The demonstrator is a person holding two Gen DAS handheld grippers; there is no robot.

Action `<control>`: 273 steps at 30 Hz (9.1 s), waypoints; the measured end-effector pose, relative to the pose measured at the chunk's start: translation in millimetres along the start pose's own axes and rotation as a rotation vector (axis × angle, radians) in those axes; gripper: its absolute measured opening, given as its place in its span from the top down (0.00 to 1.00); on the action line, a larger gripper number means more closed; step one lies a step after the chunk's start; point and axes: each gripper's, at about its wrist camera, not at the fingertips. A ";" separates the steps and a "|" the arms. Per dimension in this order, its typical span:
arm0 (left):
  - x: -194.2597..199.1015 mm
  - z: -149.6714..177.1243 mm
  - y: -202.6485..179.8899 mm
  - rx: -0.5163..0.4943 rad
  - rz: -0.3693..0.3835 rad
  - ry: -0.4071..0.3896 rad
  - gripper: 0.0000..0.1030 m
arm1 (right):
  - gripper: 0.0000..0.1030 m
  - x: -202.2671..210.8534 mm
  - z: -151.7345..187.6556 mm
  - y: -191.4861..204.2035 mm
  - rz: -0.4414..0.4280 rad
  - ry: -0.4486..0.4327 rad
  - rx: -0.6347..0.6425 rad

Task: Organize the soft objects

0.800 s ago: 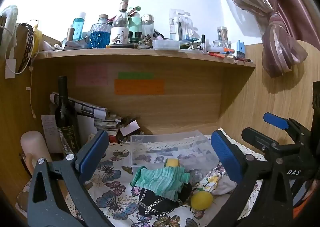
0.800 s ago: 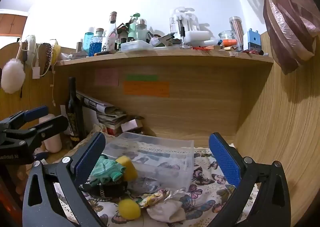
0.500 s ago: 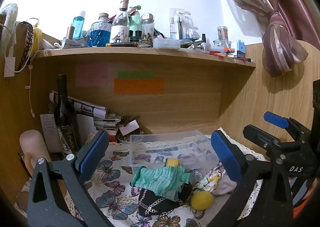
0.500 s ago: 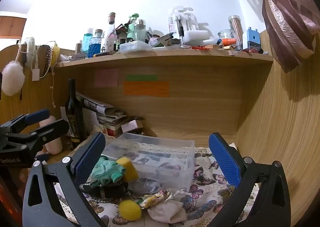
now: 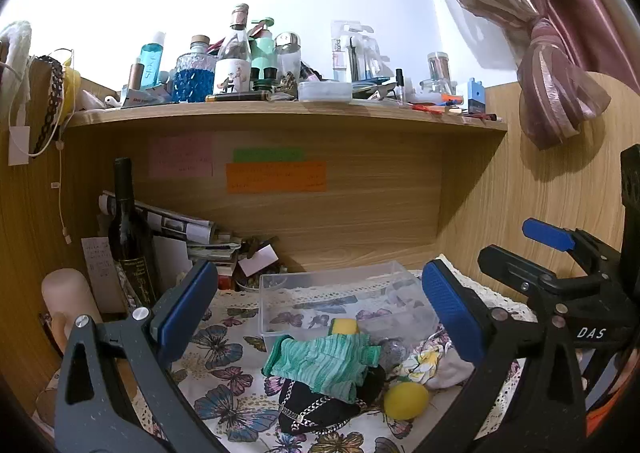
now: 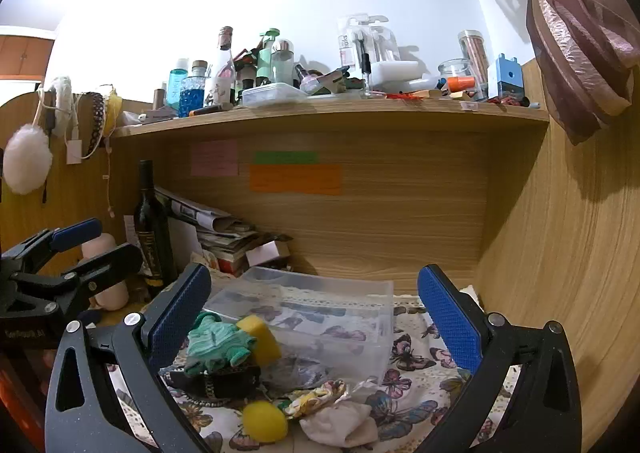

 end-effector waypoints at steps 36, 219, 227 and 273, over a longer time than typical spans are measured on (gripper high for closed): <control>-1.1 -3.4 6.9 0.031 0.015 0.002 0.00 | 0.00 4.3 -1.6 2.2 -0.010 -0.010 -0.016; -127.5 84.6 34.2 0.052 0.035 0.556 0.00 | 0.30 -82.5 84.0 -5.3 -0.189 0.451 -0.033; -134.1 100.2 35.0 0.065 0.081 0.609 0.48 | 0.65 -94.9 100.4 -3.1 -0.193 0.529 -0.015; -144.2 -5.3 47.1 0.094 0.005 0.258 0.88 | 0.88 -115.8 -0.9 -43.4 -0.059 0.219 -0.021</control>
Point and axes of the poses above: each gripper's, at about its wrist camera, not at the fingertips, and x roughly against the way its jaws point, y to its left, z to its underside, and after that the axes turned 6 degrees about x, right-handed
